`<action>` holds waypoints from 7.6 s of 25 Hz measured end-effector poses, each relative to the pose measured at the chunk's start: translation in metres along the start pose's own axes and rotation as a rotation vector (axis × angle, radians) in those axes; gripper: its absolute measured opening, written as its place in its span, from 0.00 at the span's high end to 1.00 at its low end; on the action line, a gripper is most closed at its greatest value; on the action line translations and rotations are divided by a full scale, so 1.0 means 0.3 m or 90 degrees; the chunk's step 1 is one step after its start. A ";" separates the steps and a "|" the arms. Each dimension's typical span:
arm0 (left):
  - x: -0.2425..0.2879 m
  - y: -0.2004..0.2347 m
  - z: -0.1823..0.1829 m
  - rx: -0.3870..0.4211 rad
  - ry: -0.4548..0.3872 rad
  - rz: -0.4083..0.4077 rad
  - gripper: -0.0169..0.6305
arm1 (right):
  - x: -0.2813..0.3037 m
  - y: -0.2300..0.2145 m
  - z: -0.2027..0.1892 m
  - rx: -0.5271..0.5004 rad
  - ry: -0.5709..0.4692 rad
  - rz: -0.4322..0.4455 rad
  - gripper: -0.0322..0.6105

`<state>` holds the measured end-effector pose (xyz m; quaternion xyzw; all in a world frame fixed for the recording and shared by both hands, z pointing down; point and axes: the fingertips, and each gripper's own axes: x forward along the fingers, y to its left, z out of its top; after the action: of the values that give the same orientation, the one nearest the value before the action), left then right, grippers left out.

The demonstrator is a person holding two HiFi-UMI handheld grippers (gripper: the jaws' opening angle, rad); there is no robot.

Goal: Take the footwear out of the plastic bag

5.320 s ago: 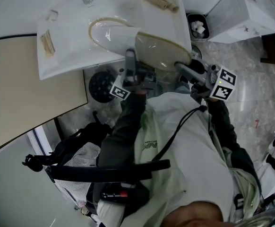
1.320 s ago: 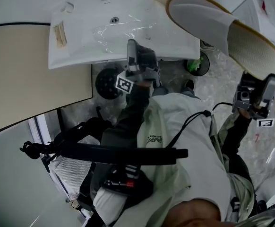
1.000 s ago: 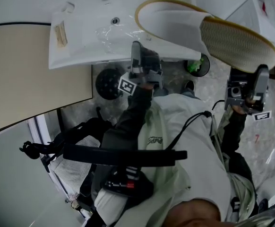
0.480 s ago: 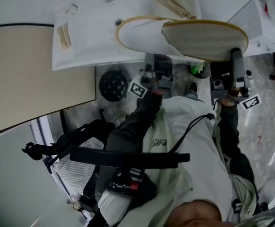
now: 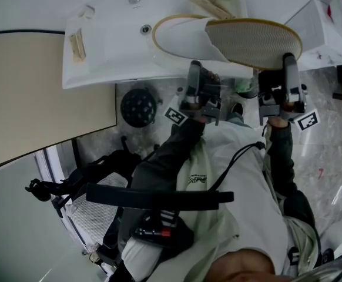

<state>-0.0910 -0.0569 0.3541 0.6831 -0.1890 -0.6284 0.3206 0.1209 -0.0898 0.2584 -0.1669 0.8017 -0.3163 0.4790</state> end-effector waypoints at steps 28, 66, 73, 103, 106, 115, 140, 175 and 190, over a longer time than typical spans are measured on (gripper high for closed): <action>0.065 0.082 0.054 0.141 0.021 0.184 0.83 | -0.292 -0.215 -0.288 -0.111 0.277 -0.180 0.80; -0.057 0.013 0.273 0.118 -0.050 0.195 0.84 | -0.357 -0.223 -0.484 -0.140 0.335 -0.262 0.76; -0.074 0.011 0.343 0.102 -0.025 0.196 0.84 | -0.321 -0.223 -0.564 -0.199 0.345 -0.282 0.76; -0.083 0.096 0.196 0.097 0.005 0.235 0.84 | -0.300 -0.261 -0.428 -0.267 0.427 -0.274 0.76; -0.086 0.106 0.186 0.112 -0.005 0.241 0.84 | -0.271 -0.267 -0.373 -0.288 0.430 -0.264 0.76; -0.117 0.111 0.195 0.129 -0.028 0.255 0.84 | -0.149 -0.239 -0.335 -0.219 0.396 -0.241 0.76; -0.134 0.151 0.156 0.098 -0.026 0.266 0.84 | -0.138 -0.223 -0.441 -0.160 0.398 -0.221 0.95; -0.140 0.154 0.169 0.098 -0.030 0.271 0.84 | -0.130 -0.232 -0.453 -0.164 0.399 -0.225 0.95; -0.154 0.142 0.185 0.094 -0.044 0.272 0.84 | -0.136 -0.229 -0.467 -0.166 0.403 -0.229 0.95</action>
<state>-0.1456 -0.0683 0.4168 0.6272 -0.3857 -0.5536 0.3891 0.0159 -0.0690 0.3789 -0.2587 0.9013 -0.3262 0.1196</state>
